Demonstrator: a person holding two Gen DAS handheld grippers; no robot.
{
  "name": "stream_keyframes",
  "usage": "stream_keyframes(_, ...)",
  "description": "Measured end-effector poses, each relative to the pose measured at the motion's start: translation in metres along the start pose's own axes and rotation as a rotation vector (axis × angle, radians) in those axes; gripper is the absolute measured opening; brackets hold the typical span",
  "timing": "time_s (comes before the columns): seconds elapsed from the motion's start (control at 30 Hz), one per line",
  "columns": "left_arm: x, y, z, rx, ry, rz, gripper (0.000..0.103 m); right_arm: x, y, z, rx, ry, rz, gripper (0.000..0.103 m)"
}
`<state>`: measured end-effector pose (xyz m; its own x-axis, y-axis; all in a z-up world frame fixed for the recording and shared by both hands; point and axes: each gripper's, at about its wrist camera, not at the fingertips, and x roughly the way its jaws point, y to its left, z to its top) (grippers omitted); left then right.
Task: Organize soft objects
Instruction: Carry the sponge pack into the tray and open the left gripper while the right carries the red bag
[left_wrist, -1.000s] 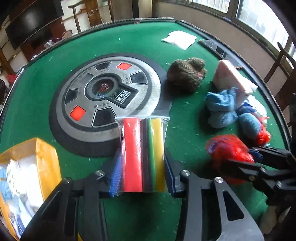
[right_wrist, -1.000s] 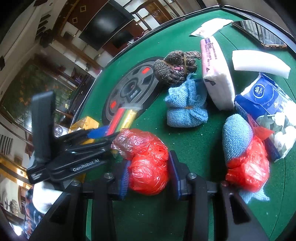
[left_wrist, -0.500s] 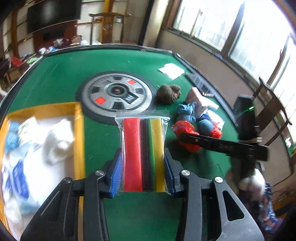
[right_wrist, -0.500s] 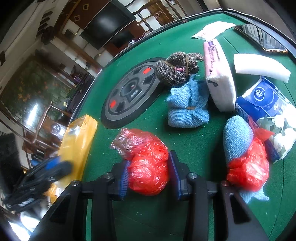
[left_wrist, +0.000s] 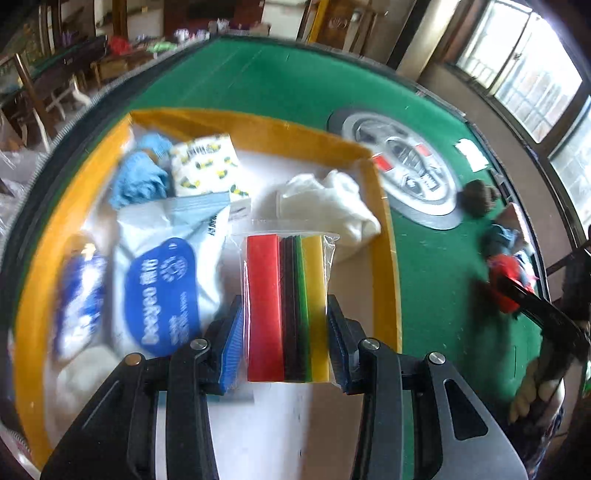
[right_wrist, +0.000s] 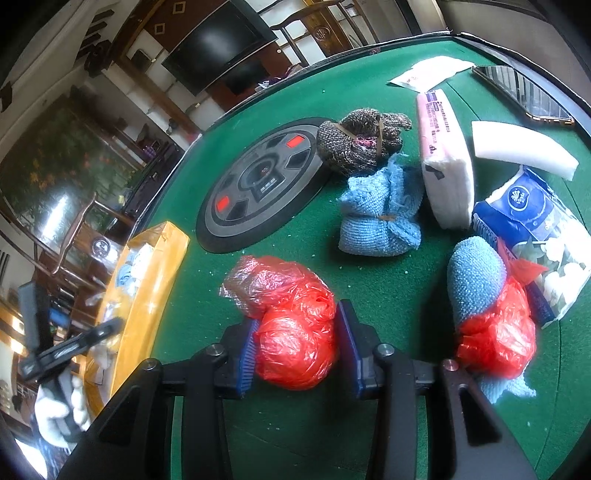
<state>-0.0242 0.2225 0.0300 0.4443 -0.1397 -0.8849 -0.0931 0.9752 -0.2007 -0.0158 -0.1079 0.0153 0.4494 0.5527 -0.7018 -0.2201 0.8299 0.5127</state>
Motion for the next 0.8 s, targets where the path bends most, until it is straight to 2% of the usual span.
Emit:
stream_keyframes(0.07,0.012,-0.005,0.006,0.013,0.022,0.024,0.038,0.000,0.001,0.001,-0.004,0.000,-0.003,0.036)
stream_keyframes(0.3,0.028,-0.021,0.034,0.058,0.000,0.118,0.039,0.003,0.003,0.000,-0.016,-0.001,-0.013,0.036)
stream_keyframes(0.37,0.031,-0.020,0.039,0.061,-0.030,0.140,0.047,0.003,0.004,0.001,-0.022,-0.001,-0.016,0.037)
stream_keyframes(0.43,0.030,-0.013,0.039,0.038,-0.041,0.125,0.055,0.003,0.005,0.000,-0.026,-0.002,-0.018,0.037)
stream_keyframes(0.6,0.005,0.001,0.027,-0.022,-0.042,0.012,0.055,0.005,0.009,0.001,-0.039,-0.004,-0.026,0.037)
stream_keyframes(0.7,-0.032,0.011,0.007,-0.034,-0.100,-0.061,0.057,0.006,0.009,0.001,-0.050,-0.008,-0.034,0.037)
stream_keyframes(0.77,-0.055,0.018,-0.008,-0.044,-0.145,-0.085,0.067,0.005,0.009,0.001,-0.063,-0.011,-0.044,0.037)
stream_keyframes(0.8,-0.070,0.026,-0.021,-0.049,-0.181,-0.079,0.068,0.005,0.010,0.000,-0.072,-0.014,-0.052,0.037)
